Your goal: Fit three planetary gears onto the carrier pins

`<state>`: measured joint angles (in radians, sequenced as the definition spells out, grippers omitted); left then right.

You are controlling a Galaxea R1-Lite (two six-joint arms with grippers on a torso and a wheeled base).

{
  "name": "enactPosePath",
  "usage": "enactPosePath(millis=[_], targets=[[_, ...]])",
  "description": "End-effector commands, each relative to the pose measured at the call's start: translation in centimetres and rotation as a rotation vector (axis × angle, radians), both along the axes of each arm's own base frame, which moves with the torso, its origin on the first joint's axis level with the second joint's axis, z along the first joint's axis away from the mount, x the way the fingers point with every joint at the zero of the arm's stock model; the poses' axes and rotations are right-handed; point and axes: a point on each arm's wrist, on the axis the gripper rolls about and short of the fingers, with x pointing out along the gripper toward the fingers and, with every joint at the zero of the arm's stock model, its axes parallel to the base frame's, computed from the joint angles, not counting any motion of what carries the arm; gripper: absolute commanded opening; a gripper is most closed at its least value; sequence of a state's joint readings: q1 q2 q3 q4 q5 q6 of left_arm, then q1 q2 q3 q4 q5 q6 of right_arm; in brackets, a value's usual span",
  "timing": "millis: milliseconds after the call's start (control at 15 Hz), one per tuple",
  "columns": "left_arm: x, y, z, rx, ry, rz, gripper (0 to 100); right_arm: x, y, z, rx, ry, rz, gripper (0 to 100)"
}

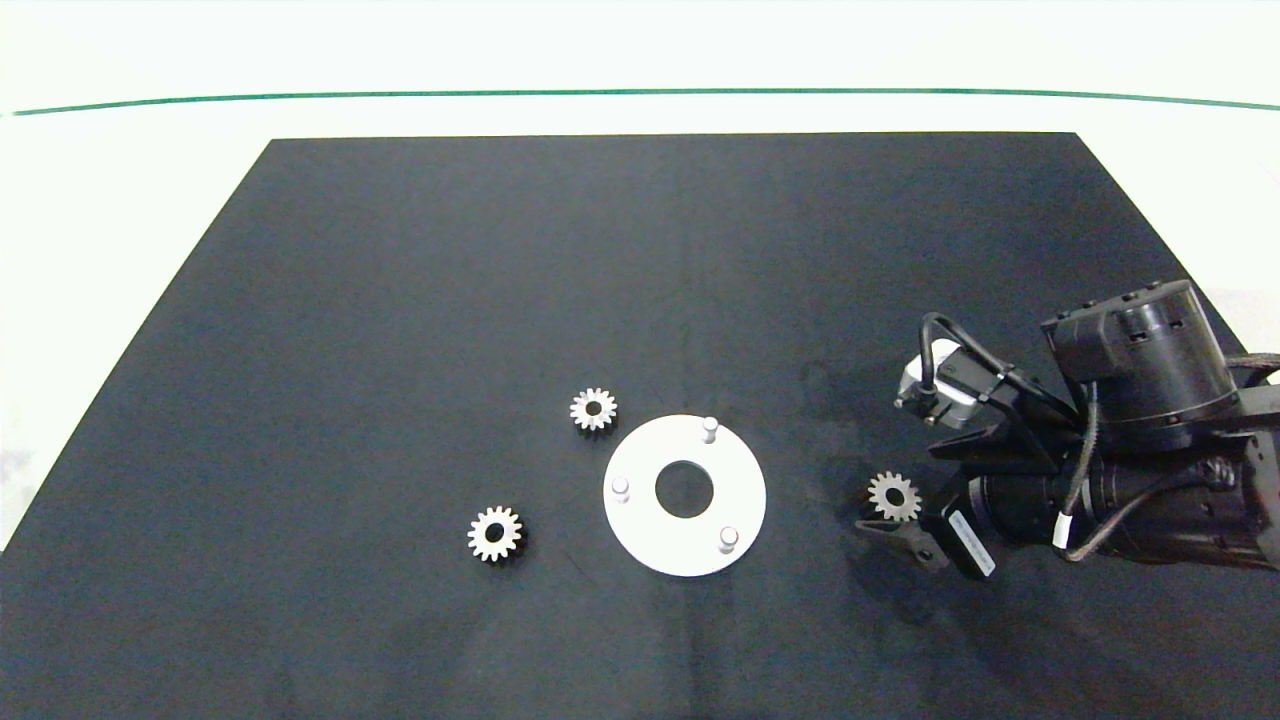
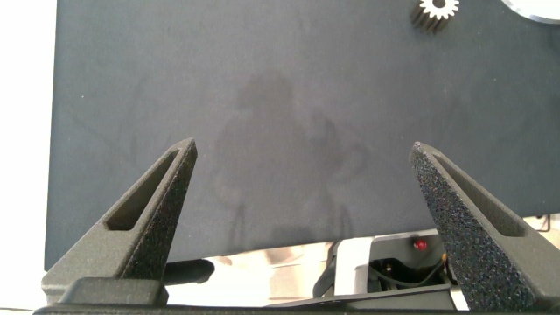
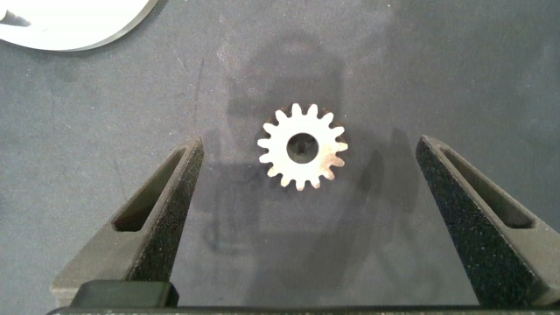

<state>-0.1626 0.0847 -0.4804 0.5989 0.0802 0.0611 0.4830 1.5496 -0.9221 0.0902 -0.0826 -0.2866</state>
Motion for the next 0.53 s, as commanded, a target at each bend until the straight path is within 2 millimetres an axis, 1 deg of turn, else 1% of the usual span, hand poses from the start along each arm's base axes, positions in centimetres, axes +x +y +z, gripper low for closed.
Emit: enactPosePath(millis=[67,333,533], targets=[[0.0,0.0,0.0,0.000,-0.001,0.001,100,0.0,0.0,0.1,0.001,-0.004,0.001,95],[-0.1,0.0,0.1,0.000,-0.002,0.001,100,0.6,0.3,-0.7,-0.008,0.022,0.004,88],[-0.2,0.0,0.3,-0.002,-0.013,-0.001,100,1.4,0.8,-1.4,-0.016,0.045,0.005,82]])
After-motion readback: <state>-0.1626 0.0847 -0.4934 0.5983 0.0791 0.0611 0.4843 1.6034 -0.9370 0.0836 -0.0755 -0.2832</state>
